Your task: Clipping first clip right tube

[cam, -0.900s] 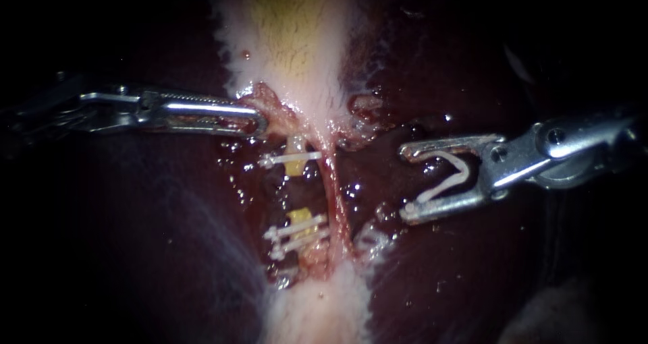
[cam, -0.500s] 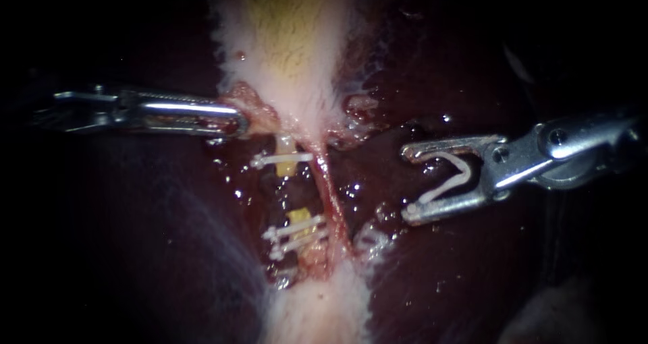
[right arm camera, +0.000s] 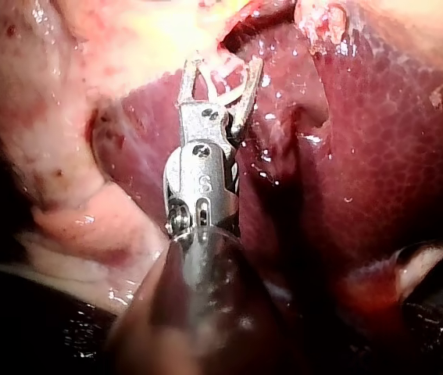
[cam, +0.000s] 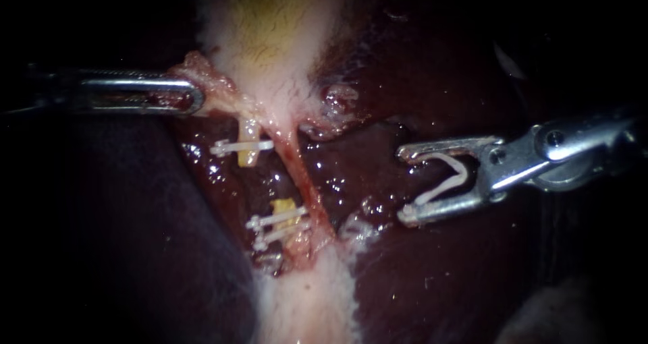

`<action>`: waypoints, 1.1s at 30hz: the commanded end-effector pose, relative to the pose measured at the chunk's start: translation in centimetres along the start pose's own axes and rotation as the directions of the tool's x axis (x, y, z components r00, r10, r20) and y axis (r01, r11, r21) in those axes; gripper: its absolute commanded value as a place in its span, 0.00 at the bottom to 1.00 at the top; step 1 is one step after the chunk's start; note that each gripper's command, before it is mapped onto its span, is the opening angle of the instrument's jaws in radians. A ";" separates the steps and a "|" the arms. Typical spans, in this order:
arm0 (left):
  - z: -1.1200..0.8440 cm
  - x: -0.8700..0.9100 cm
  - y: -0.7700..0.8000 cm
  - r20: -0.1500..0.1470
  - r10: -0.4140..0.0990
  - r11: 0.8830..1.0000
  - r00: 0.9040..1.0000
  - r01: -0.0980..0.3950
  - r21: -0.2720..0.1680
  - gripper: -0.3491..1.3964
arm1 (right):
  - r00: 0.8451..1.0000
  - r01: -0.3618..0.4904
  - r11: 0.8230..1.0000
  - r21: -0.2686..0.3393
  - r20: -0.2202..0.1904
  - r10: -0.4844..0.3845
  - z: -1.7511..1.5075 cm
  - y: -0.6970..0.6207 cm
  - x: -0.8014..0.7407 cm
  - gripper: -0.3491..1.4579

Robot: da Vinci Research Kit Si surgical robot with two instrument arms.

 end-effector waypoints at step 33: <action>0.04 0.01 -0.02 -0.001 0.001 1.000 1.000 -0.001 0.000 0.00 | 0.974 -0.227 0.973 0.049 0.009 0.227 1.64 0.05 -0.44 0.47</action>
